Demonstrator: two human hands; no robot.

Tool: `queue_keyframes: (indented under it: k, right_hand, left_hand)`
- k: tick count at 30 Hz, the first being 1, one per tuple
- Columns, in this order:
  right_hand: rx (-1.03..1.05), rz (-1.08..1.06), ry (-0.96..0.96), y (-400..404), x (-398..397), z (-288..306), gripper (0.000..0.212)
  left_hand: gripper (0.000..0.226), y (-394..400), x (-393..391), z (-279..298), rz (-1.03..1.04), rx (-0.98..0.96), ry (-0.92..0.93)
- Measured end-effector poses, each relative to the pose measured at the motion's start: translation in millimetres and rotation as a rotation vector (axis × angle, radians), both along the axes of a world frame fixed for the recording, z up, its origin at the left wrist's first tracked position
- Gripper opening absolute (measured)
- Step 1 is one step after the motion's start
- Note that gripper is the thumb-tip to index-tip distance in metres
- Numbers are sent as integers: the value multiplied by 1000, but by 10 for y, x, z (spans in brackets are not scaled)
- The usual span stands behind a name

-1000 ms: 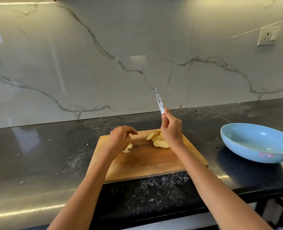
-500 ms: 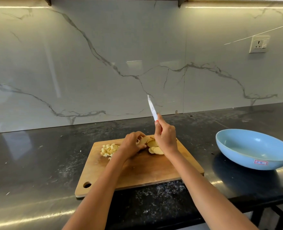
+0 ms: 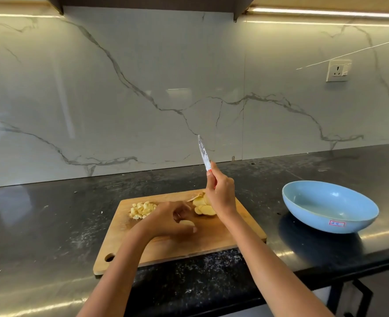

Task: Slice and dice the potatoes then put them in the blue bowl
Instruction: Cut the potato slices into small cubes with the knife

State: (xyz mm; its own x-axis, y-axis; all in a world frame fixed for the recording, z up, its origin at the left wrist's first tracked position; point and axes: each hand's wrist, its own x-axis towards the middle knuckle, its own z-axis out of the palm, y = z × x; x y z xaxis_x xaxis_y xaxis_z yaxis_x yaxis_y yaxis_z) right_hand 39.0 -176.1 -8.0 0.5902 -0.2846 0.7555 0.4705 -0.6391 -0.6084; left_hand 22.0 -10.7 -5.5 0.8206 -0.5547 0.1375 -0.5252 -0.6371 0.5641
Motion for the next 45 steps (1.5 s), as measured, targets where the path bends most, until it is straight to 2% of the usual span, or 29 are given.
queue_keyframes:
  k: [2, 4, 9, 15, 20, 22, 24, 26, 29, 33, 38, 40, 45]
  right_hand:
    - [16, -9, 8, -6, -3, 6, 37]
    - [15, -11, 5, -13, 3, 10, 37]
    - [-24, 1, 54, -23, 18, -3, 37]
    - [-94, 25, 156, 3, -122, -27, 34]
    - [-58, 56, 174, -4, -407, -71, 33]
    - [-159, 64, 248, -46, -567, -26, 30]
    - [-358, 66, 412, -68, -745, -4, 27]
    - [-485, 39, 519, -39, -920, -22, 40]
    - [-505, 21, 606, -13, -1037, -93, 38]
    - [-560, -11, 688, 46, -1110, -61, 36]
    - [-588, -19, 737, 151, -1116, -11, 26]
    - [-597, -37, 753, 182, -1129, 21, 29]
    - [-742, -50, 765, 297, -1156, 154, 22]
  left_hand:
    - [42, -3, 2, -14, 27, 42, -65]
    - [41, -4, 10, -3, -18, 35, -54]
    - [53, 37, 62, 13, -89, -10, 29]
    - [45, -15, 33, -41, -20, -68, -50]
    - [48, 33, 14, -66, 38, -144, -25]
    - [46, 37, 12, -96, 63, -161, -42]
    - [48, 44, 0, -110, 93, -162, -75]
    - [52, 63, 3, -111, 115, -157, -94]
    - [56, 83, -6, -106, 110, -161, -90]
    - [49, 92, -39, -95, 117, -170, -111]
    - [45, 80, -56, -94, 118, -169, -118]
    - [46, 79, -54, -95, 119, -166, -122]
    - [52, 69, -19, -99, 127, -143, -114]
